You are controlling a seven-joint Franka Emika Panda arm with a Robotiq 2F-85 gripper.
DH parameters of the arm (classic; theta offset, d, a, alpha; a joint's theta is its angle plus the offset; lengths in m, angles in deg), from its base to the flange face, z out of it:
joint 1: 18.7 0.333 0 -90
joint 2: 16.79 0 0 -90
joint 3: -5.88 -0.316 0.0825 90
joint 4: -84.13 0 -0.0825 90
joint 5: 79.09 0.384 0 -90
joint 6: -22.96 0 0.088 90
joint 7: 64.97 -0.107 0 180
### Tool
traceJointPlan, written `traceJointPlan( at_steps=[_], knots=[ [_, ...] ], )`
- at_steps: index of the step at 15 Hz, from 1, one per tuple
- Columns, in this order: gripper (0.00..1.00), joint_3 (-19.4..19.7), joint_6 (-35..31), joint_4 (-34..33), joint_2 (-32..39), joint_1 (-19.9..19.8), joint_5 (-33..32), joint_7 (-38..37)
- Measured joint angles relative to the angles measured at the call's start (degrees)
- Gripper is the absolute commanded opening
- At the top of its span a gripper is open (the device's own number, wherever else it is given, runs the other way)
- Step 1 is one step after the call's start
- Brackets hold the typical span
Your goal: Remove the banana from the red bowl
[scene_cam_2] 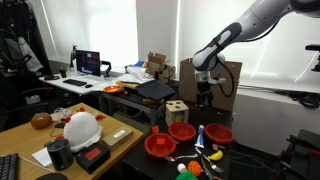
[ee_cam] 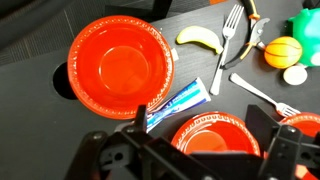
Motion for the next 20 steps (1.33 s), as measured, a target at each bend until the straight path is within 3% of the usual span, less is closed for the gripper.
traceJointPlan(
  at_steps=[7, 20],
  knots=[
    [1.0, 1.3, -6.4, 5.8, -10.5, -1.6, 2.4, -0.1],
    [1.0, 1.4, -7.0, 20.8, -32.2, 3.0, 1.1, -4.6]
  ],
)
